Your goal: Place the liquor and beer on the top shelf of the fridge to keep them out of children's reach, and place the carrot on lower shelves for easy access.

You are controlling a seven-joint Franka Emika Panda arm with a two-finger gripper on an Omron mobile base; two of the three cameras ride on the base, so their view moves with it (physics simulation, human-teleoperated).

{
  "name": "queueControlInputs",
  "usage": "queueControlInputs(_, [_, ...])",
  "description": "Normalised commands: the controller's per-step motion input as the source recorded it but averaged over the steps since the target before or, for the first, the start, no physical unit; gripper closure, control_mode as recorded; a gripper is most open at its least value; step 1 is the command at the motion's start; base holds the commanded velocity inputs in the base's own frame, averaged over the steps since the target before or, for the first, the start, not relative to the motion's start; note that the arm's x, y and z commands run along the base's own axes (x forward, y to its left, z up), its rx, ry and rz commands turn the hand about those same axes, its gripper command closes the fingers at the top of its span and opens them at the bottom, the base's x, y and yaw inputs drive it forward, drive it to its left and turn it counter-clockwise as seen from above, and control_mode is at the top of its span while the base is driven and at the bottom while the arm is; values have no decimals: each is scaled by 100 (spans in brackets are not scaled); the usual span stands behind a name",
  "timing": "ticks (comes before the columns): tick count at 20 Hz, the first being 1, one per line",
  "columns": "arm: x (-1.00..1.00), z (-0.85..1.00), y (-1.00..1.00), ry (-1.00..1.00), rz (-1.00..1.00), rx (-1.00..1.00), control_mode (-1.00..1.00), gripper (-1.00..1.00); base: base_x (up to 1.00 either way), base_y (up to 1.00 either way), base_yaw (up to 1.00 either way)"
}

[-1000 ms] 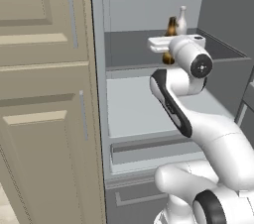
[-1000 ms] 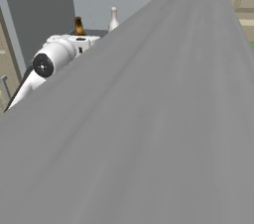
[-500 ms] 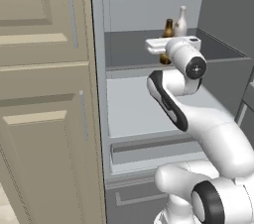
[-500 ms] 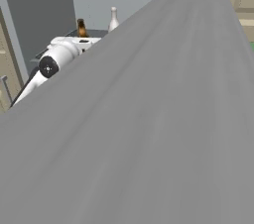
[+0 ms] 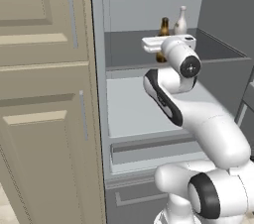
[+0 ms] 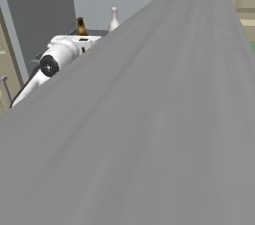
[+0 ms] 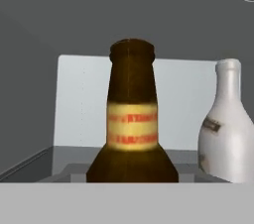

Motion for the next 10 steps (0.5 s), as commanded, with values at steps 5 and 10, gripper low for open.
queueControlInputs(5, [45,15,1,0,0,0,-100,100,0,0,0])
queueControlInputs(10, [47,5,0,0,0,0,-100,100,0,0,0])
